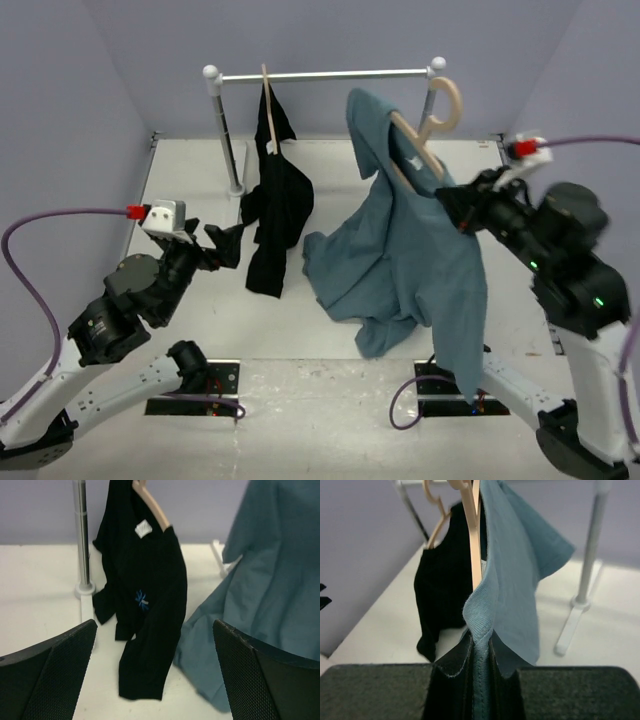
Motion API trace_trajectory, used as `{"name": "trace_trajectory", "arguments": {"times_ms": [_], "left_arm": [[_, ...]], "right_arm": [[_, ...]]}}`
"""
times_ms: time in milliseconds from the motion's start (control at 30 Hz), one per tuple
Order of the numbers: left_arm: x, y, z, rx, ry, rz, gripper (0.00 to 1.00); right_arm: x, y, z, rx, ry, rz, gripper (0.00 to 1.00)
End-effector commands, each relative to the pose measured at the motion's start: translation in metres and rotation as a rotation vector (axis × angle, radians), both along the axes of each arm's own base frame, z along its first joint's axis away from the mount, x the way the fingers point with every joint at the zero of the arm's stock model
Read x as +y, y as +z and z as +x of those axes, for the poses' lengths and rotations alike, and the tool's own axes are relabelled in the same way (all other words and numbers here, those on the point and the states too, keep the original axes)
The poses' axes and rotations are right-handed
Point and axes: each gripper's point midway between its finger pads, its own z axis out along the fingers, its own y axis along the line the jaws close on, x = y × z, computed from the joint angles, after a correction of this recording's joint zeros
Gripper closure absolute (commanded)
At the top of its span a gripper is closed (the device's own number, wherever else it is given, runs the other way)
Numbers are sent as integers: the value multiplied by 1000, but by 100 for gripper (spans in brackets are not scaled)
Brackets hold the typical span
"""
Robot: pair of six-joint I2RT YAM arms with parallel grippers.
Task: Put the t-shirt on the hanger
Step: Place the hanger at the clothesline.
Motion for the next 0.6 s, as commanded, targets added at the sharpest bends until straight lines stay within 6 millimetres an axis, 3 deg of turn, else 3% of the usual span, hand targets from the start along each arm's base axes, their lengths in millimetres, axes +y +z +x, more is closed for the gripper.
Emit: {"name": "trace_trajectory", "arguments": {"times_ms": [0, 167, 300, 367, 433, 567], "left_arm": [[4, -18, -5, 15, -17, 42, 0], [13, -40, -11, 6, -12, 49, 0], [9, -65, -8, 3, -10, 44, 0], [8, -68, -7, 8, -13, 47, 0], [6, -72, -6, 20, -14, 62, 0], [6, -80, -4, 41, -5, 89, 0]], "right_arm": [[40, -35, 39, 110, 75, 112, 100], [42, -81, 78, 135, -112, 260, 100], [53, -103, 114, 144, -216, 250, 100], [55, -90, 132, 107, -253, 239, 100], [60, -96, 151, 115, -286, 208, 100], [57, -62, 177, 31, -356, 211, 100]]}}
